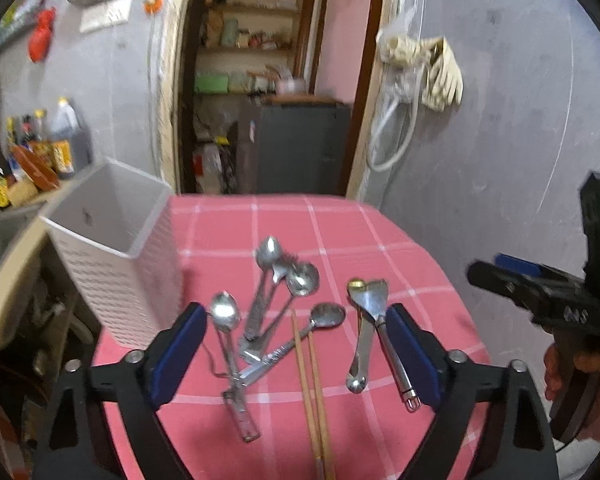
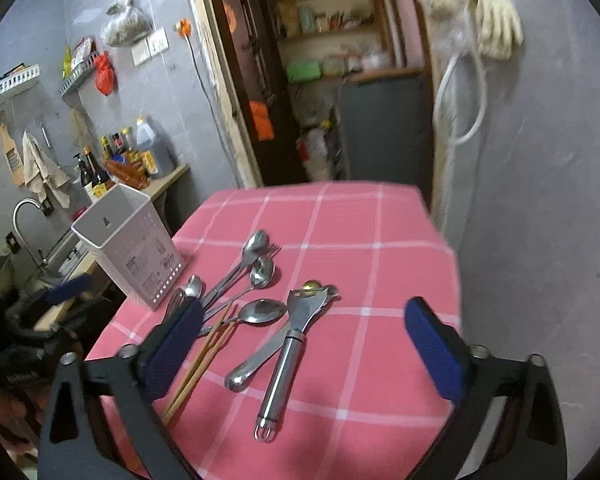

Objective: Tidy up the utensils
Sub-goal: 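Move the left tool to the wooden chopsticks while the right tool approaches the metal peeler, then close the left gripper on the chopsticks while the right gripper closes on the peeler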

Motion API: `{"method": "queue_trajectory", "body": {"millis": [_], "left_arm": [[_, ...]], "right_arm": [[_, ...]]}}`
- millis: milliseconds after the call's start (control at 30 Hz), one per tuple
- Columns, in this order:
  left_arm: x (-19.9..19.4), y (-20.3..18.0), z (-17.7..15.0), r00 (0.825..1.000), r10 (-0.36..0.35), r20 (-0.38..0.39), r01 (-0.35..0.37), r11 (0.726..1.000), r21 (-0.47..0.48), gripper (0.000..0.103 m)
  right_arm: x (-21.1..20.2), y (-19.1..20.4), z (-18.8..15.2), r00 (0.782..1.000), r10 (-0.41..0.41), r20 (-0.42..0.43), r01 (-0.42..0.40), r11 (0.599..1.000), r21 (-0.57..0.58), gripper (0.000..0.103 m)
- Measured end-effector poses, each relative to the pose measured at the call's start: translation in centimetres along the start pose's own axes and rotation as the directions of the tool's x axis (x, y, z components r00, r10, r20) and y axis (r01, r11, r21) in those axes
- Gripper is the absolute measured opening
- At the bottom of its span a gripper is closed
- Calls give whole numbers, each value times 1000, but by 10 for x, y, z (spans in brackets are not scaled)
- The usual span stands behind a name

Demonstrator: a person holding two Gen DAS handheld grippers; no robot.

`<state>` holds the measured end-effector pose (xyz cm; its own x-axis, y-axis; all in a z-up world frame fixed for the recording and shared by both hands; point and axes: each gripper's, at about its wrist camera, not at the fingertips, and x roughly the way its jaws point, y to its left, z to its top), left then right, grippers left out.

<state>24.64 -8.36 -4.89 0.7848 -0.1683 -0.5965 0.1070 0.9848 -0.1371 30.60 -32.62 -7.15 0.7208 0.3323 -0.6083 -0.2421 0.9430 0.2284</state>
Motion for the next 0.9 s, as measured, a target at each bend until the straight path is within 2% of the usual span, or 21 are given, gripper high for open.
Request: {"method": "queue_trajectory", "body": {"millis": [33,100,233,300,400,600,667,767,833,900], "left_arm": [[9,-1,-1,1000,-8,-25,8,1000,-5,81],[25,-1,-4,996,-28,-81,27,999,-22,68],[56,-1,-16,978,-62,-197,51,997,-59,51],[70,-1,-21,965,-64,-253,47,996,-73,42],[88,2,-27,944,-85,-320,52,993,-110,34],[111,9,-35,895,-136,-424,63,981,-183,26],[119,11,-36,887,-144,-439,65,979,-191,25],[125,13,-37,863,-168,-476,67,973,-221,22],[129,14,-38,847,-176,-501,64,970,-233,18],[133,14,-38,832,-180,-525,61,970,-236,10]], "right_arm": [[15,-3,1,999,21,-32,-21,1000,12,76],[36,-6,-1,996,51,-77,-49,998,26,64],[84,-6,-9,978,114,-175,-106,993,51,48],[102,-6,-15,967,139,-212,-127,990,69,45],[122,-6,-19,955,157,-253,-138,986,88,39],[156,-9,-26,926,203,-318,-154,973,173,32],[164,-8,-26,919,218,-328,-163,969,187,30],[172,-10,-24,907,240,-345,-174,962,211,25],[175,-16,-25,901,248,-355,-172,957,233,16],[177,-17,-25,895,267,-357,-179,949,260,12]]}}
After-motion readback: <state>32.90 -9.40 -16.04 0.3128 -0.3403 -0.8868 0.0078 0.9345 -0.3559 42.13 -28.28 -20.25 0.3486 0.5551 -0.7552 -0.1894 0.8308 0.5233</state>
